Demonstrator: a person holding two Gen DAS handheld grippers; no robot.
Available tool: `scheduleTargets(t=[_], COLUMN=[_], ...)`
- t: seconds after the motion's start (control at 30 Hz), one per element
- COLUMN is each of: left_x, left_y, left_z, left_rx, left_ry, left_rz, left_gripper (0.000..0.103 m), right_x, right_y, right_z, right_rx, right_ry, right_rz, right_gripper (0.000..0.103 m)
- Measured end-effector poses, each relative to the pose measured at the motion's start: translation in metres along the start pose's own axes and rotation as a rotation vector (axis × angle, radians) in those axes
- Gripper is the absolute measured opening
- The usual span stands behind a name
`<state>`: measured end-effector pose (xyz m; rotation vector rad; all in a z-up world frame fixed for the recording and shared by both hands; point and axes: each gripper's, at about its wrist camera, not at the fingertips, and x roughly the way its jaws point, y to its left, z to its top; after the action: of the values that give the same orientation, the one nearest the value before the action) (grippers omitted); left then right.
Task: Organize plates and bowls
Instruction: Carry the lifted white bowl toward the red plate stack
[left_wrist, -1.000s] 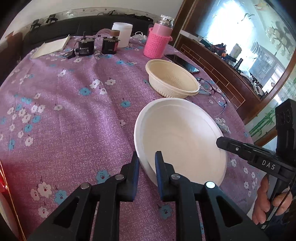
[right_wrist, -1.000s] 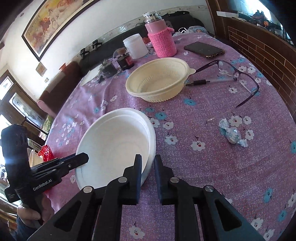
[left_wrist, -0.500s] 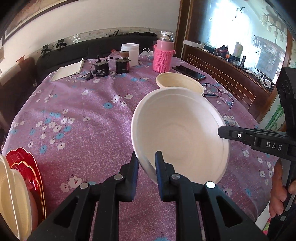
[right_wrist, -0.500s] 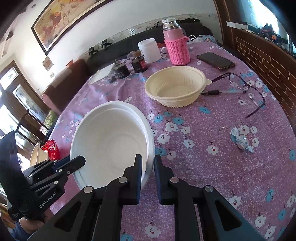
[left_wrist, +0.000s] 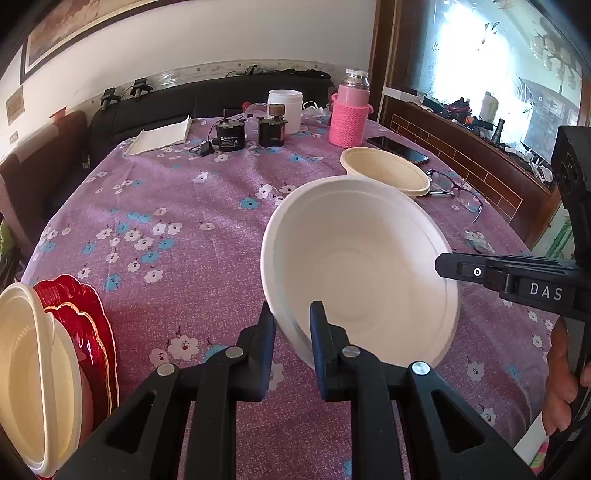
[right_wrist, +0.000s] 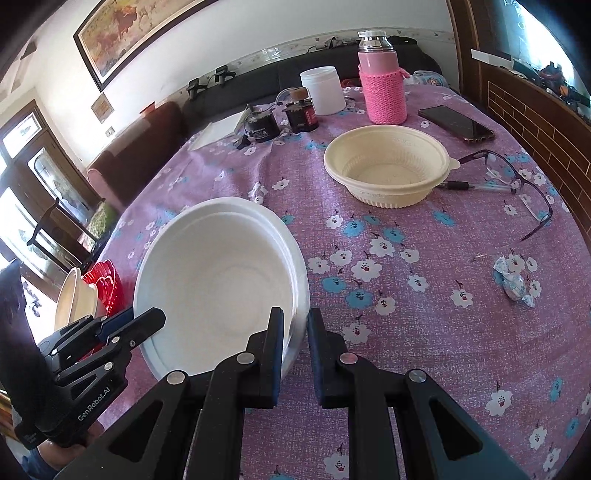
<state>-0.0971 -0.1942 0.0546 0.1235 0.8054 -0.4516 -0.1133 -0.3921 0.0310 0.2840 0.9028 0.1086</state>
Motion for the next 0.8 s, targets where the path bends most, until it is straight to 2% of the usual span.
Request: scheduleTargets(t=[0.8], left_x=[-0.010], left_y=[0.023], left_z=[-0.009], left_rx=[-0.048], left_ry=[-0.027], left_rz=[0.014], left_gripper=[0.017], right_x=[0.005], right_y=[0.036], right_z=[0.000], right_rx=[-0.067], right_ry=[0.004], right_rz=[-0.053], right_gripper=[0.015])
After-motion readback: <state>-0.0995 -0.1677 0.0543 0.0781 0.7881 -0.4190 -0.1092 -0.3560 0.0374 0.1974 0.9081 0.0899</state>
